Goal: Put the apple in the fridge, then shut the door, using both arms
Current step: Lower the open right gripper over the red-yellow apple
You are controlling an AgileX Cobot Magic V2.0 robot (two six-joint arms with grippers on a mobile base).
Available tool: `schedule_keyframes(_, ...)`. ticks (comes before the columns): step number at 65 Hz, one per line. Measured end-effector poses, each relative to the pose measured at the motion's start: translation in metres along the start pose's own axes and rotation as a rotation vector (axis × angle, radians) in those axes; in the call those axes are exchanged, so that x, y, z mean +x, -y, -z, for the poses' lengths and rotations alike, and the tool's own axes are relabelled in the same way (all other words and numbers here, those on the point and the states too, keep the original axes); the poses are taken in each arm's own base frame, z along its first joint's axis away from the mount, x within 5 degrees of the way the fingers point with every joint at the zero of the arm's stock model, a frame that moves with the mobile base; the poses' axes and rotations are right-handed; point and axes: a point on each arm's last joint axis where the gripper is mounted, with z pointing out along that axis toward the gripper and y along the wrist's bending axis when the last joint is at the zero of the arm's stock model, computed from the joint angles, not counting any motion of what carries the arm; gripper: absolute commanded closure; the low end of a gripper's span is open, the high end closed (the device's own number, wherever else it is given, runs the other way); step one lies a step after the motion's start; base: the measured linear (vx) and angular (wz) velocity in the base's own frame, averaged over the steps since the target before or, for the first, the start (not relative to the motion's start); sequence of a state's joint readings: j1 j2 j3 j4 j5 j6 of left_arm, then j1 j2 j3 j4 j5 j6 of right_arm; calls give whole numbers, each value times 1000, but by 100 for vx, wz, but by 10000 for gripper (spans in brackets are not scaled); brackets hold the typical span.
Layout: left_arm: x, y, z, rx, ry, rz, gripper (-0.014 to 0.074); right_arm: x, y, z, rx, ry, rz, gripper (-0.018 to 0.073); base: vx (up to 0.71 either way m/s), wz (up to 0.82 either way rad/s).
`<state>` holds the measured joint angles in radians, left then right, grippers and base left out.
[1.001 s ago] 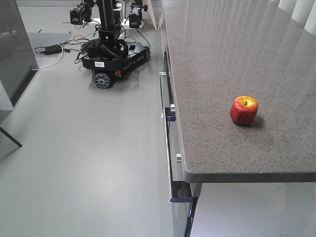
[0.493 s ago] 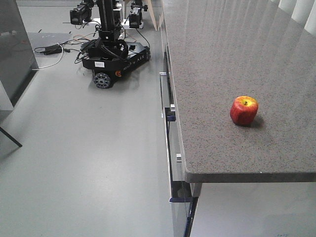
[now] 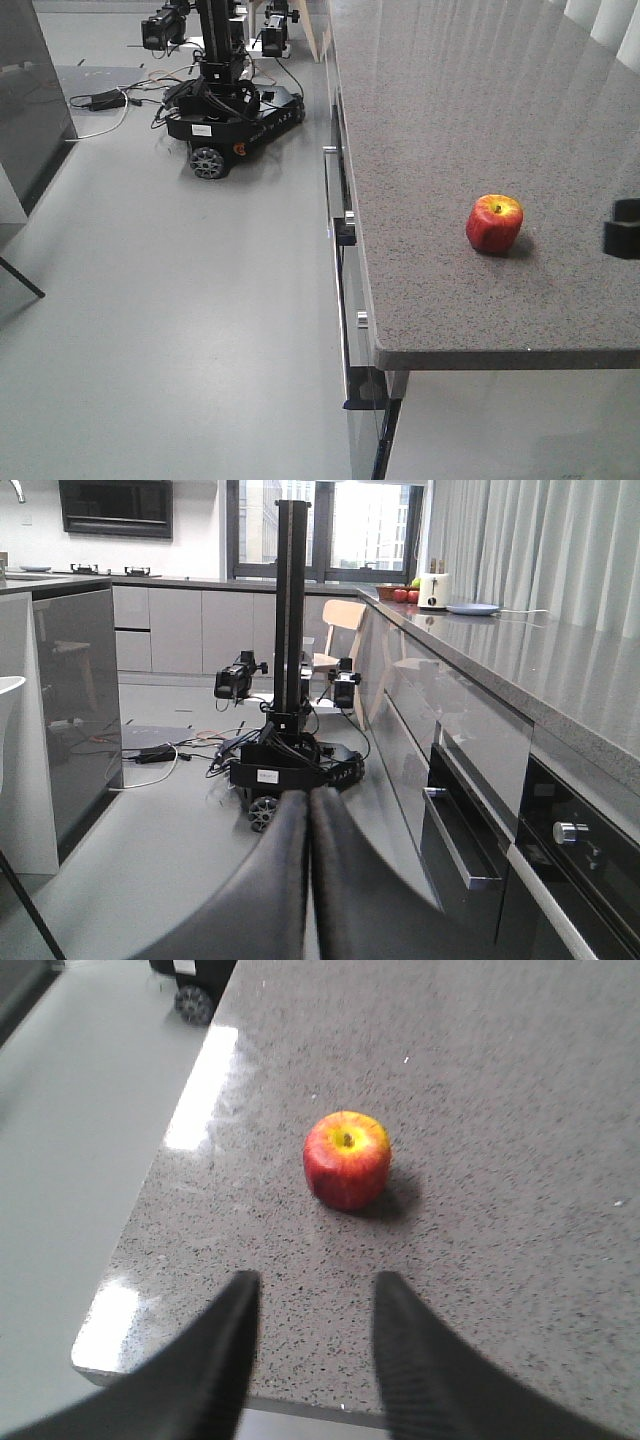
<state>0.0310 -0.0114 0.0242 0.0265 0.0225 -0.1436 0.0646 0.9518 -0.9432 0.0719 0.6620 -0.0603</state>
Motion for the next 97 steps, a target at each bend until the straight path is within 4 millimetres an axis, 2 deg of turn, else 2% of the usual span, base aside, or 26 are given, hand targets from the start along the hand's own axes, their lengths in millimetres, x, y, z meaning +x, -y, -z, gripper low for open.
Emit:
schedule_keyframes(7,0,0,0,0,0,0,602,-7,1,-22,-4,-53,-6,-45,0,0)
schedule_keyframes(15,0,0,0,0,0,0,602,-16,2,-47,-5,-109,3,-118,0,0)
schedule_keyframes(42,0,0,0,0,0,0,602,-44,5,-138,-15,-303,8,-80,0,0)
schedule_keyframes(58,0,0,0,0,0,0,602,-52,8,-186,3,-369,-53,-74,0,0)
schedule_keyframes(79,0,0,0,0,0,0,602,-46,14,-240,54,-442,-99,-63,0,0)
schedule_keyframes(97,0,0,0,0,0,0,602,-28,16,-278,58,-505,-105,-27,0,0)
